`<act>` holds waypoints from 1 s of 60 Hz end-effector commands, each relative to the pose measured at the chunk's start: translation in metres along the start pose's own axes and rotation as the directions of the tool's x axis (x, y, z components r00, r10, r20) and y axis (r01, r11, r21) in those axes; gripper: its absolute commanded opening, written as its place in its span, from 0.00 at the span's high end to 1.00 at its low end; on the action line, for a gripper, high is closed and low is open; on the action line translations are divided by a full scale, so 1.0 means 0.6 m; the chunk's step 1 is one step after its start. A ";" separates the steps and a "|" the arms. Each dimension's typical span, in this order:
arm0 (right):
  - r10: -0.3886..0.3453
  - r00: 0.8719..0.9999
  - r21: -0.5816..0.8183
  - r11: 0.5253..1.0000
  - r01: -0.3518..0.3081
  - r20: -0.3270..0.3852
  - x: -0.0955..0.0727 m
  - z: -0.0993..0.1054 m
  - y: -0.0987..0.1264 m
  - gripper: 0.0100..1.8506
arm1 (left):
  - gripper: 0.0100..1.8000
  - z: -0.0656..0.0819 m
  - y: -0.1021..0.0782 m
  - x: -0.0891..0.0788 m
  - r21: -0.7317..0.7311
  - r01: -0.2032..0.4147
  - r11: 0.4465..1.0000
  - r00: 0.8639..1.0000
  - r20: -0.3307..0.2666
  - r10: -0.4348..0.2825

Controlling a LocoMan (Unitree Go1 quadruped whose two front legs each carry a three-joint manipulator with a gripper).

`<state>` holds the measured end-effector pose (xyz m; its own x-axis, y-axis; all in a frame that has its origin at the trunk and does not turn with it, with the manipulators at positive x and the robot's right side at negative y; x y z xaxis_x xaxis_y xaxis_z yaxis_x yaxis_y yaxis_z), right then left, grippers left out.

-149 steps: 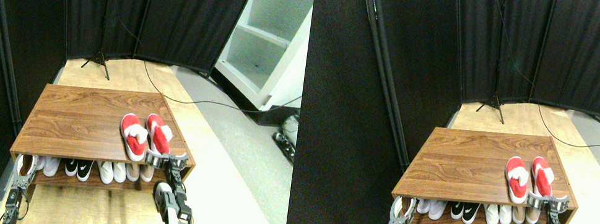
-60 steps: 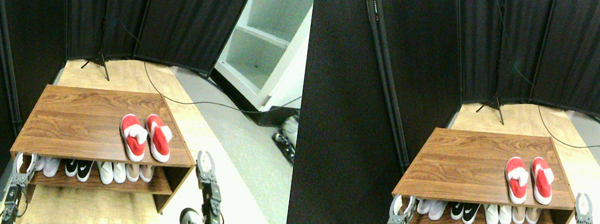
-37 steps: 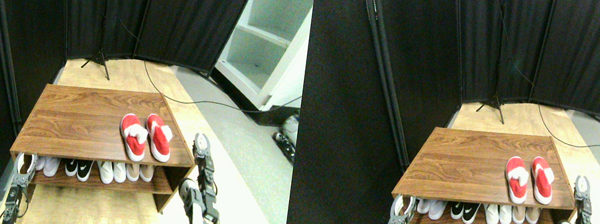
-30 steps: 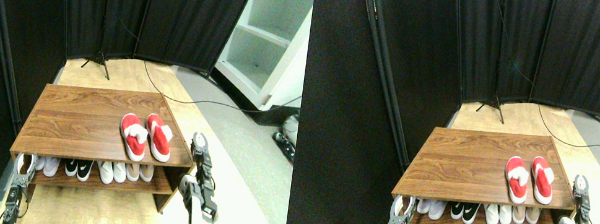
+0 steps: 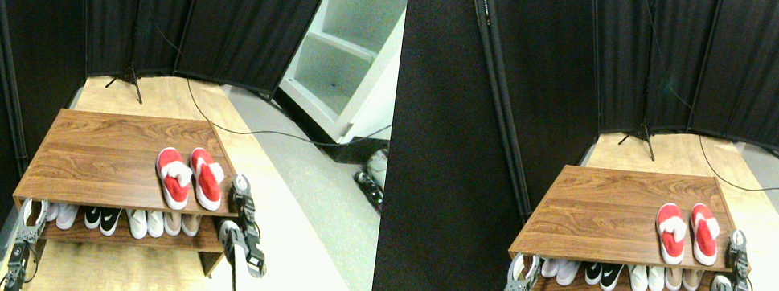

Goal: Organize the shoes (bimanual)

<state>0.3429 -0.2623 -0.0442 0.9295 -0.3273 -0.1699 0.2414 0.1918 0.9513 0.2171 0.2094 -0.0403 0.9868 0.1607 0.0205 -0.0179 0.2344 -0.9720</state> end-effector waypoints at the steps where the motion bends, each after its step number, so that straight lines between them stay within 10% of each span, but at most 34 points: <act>1: 0.044 0.999 -0.023 0.999 -0.044 -0.030 0.004 -0.020 0.015 1.00 | 0.87 0.000 -0.014 0.003 0.002 0.056 0.998 0.998 0.013 -0.056; 60: -0.009 0.983 -0.039 0.999 0.002 -0.182 0.005 -0.101 0.013 1.00 | 0.87 0.008 -0.009 -0.014 0.002 0.093 0.996 0.994 0.049 -0.092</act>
<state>0.3628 -0.2145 -0.0526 0.9572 -0.1912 -0.2172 0.2577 0.2221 0.9403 0.2080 0.2119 -0.0407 0.9794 0.1877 0.0750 0.0262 0.2501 -0.9679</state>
